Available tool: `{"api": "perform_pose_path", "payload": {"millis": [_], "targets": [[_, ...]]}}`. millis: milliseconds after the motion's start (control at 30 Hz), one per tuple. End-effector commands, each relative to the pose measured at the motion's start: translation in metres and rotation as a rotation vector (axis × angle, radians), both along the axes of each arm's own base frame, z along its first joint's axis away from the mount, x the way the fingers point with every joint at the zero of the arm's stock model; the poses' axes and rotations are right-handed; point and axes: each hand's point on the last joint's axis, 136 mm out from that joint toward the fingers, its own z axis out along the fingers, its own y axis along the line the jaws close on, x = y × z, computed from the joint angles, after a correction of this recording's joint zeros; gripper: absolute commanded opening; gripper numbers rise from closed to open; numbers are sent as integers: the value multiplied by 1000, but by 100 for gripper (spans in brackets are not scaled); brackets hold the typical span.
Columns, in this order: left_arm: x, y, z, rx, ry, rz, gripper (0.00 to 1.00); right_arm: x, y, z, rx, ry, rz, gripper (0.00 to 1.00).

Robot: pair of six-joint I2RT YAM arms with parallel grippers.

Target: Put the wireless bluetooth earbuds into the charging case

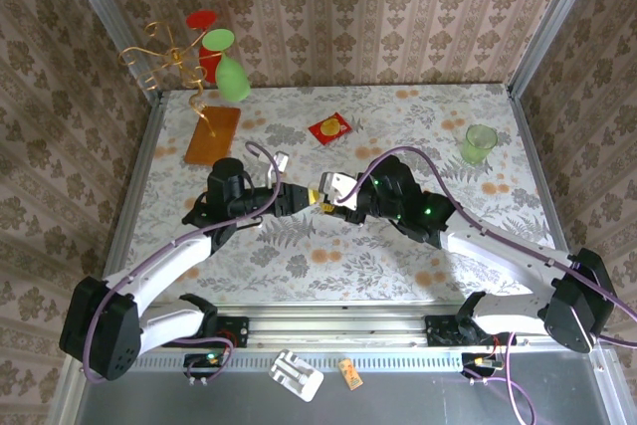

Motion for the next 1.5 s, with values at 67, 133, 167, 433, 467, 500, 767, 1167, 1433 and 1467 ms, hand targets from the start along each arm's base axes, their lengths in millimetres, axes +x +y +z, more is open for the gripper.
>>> {"api": "perform_pose_path", "payload": {"millis": [67, 133, 167, 433, 467, 500, 767, 1167, 1433, 1467], "targets": [[-12, -5, 17, -49, -67, -59, 41, 2, 5, 23, 62, -46, 6, 37], [-12, -6, 18, -53, -74, -61, 40, 4, 5, 26, 79, -48, -1, 37], [-13, -6, 19, -56, -80, -63, 37, 4, 6, 27, 84, -50, 0, 37], [-15, -7, 24, -76, -130, -75, 3, 6, 7, 26, 93, -37, -7, 42], [-15, -6, 25, -77, -154, -74, 0, 5, 6, 25, 95, -34, -8, 47], [-15, -6, 26, -76, -188, -71, 0, 4, 6, 27, 100, -33, -8, 53], [-22, -3, 31, -50, -683, -81, 0, -22, -11, 42, 231, 145, 104, 84], [-40, -8, 47, -82, -1085, -173, 0, -15, -20, 62, 356, 246, 57, 87], [-52, -8, 41, -93, -1101, -210, 0, 0, -27, 70, 368, 242, -24, 86], [-53, -8, 41, -95, -1102, -212, 0, 1, -29, 70, 367, 239, -35, 86]]}}
